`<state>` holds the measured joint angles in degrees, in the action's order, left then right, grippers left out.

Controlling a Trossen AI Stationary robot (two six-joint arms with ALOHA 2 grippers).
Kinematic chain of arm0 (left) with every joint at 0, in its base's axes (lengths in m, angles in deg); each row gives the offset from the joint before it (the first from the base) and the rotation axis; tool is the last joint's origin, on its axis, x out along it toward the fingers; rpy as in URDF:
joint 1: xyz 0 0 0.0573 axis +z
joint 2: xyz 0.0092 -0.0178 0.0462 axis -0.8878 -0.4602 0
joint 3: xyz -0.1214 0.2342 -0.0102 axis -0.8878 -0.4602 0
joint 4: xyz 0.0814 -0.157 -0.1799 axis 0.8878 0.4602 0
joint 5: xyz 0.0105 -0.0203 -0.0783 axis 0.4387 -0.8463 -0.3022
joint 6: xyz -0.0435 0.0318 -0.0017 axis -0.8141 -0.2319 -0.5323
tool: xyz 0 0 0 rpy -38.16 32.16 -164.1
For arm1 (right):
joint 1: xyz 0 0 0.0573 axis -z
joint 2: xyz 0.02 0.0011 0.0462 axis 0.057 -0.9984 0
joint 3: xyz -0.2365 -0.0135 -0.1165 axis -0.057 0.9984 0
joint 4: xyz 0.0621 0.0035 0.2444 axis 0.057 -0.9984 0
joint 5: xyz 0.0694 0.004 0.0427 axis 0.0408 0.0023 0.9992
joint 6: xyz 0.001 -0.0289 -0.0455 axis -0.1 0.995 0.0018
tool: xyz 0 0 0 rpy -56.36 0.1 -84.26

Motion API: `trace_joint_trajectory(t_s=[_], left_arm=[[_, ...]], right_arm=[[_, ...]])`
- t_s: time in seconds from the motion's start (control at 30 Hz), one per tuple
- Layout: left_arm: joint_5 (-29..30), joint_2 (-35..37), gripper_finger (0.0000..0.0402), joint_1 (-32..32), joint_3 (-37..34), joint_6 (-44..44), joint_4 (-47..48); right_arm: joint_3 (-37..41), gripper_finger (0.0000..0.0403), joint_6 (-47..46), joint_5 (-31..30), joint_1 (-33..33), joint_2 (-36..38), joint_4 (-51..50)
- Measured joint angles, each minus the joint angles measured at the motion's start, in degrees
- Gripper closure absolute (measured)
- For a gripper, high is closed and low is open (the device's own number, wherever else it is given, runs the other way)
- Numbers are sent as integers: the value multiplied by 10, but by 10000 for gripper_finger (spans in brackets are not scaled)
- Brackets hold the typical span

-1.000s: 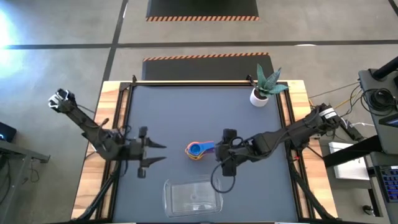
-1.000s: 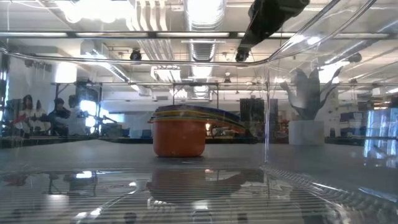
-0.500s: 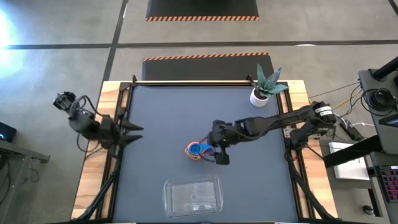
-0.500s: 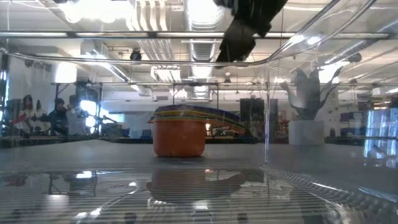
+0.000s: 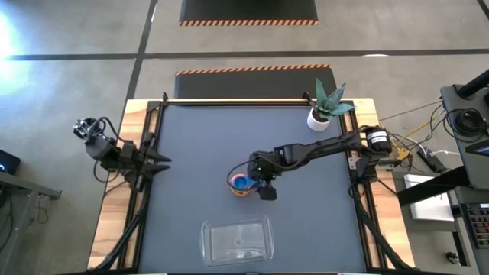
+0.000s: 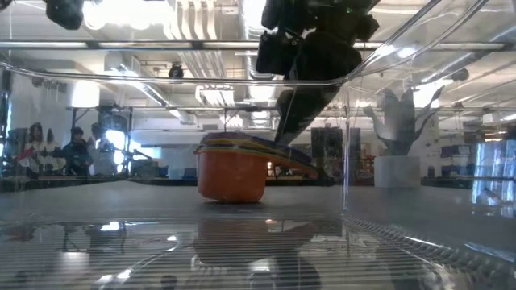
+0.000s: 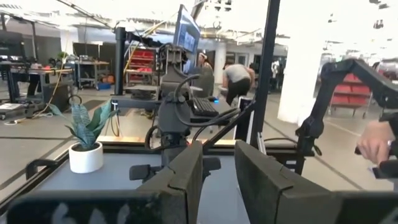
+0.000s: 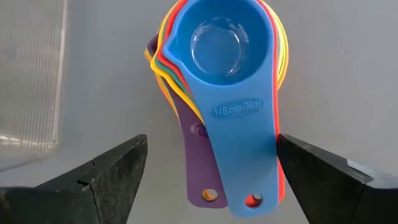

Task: Nest measuring cups in basket
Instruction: Adjust the stacked measuring cups on the table

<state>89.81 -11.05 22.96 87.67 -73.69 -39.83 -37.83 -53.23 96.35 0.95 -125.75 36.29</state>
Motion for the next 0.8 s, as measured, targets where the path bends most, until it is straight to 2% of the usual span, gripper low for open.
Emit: trace_joint_trajectory(t_s=[0.23,0.37,0.6,0.8], left_arm=[[0,89,325,0,-50,3,0],[-3,88,325,0,-60,10,3],[-7,86,325,0,-72,3,-1],[-15,88,325,0,-117,-10,1]], right_arm=[[0,58,-15,12,-3,4,0],[0,58,-40,37,-7,3,0],[0,58,-44,37,-17,2,1],[0,58,-53,35,-22,2,2]])
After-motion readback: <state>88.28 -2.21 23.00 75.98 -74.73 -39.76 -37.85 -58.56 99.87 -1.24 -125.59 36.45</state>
